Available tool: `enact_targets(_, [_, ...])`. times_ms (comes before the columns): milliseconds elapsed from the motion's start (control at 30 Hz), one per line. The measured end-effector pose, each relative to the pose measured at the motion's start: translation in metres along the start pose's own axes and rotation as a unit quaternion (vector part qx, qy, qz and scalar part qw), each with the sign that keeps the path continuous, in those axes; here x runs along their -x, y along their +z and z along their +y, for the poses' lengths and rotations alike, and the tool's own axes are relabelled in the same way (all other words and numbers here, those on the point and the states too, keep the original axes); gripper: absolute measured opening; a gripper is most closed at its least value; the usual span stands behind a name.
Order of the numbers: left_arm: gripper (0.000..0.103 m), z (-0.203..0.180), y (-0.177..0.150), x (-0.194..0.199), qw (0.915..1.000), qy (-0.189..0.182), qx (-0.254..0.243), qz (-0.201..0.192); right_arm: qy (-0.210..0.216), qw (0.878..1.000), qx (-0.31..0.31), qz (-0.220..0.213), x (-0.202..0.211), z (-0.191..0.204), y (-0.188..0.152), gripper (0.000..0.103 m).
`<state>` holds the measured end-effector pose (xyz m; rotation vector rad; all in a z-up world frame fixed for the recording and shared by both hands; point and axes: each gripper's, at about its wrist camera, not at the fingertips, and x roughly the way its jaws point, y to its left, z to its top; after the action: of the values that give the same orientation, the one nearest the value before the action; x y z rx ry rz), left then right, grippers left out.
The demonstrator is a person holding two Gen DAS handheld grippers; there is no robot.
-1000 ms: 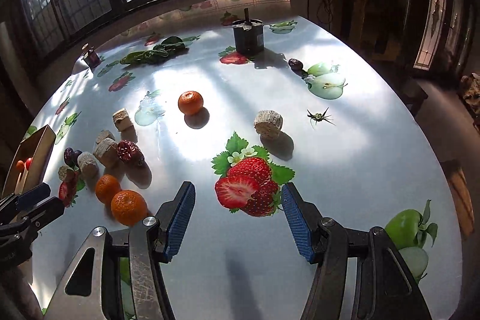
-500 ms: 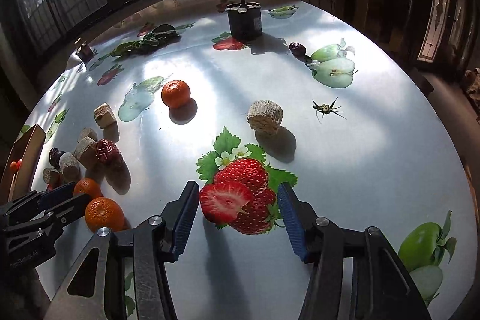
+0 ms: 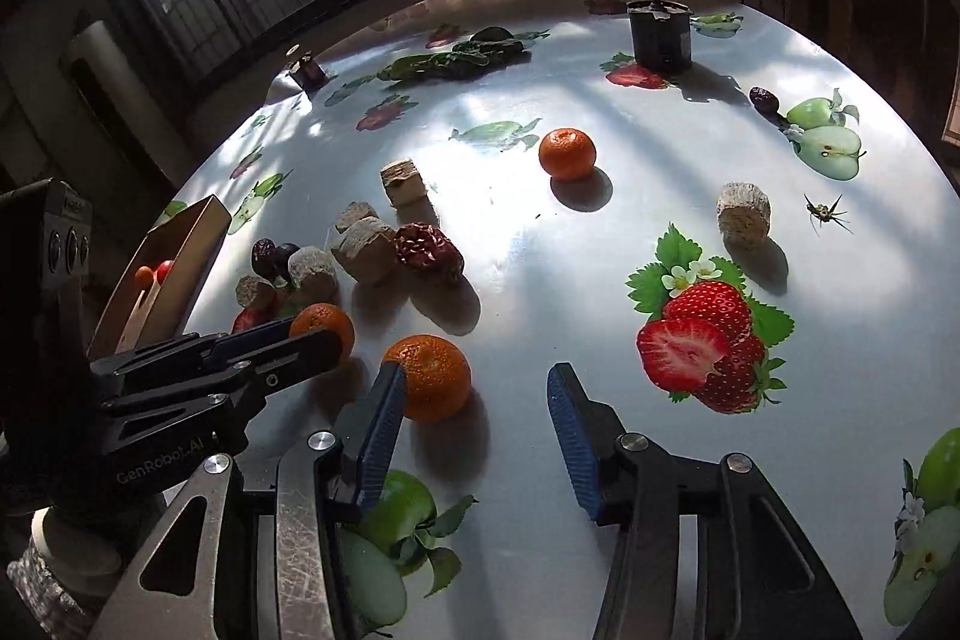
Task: Organize fruits
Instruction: 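Close left gripper on an orange while right gripper closes on another orange, then carry both oranges into the box and open both grippers to release them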
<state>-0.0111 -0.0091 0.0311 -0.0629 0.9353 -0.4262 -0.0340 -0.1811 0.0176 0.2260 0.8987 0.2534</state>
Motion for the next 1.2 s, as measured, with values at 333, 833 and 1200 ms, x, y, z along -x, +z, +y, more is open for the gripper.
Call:
enact_targets(333, [0.029,0.027,-0.017,0.040,0.9990,-0.005,0.037,-0.024,-0.019,0.999,0.015,0.021,-0.024,0.038,-0.001,0.043])
enact_targets(833, [0.030,0.073,-0.034,0.098,0.9935,0.011,0.089,-0.071,-0.041,0.998,0.038,0.006,-0.011,0.083,-0.009,0.033])
enact_targets(1200, [0.030,0.127,-0.029,0.167,0.9846,0.055,0.111,-0.123,0.021,0.996,0.089,-0.014,0.006,0.159,0.011,0.033])
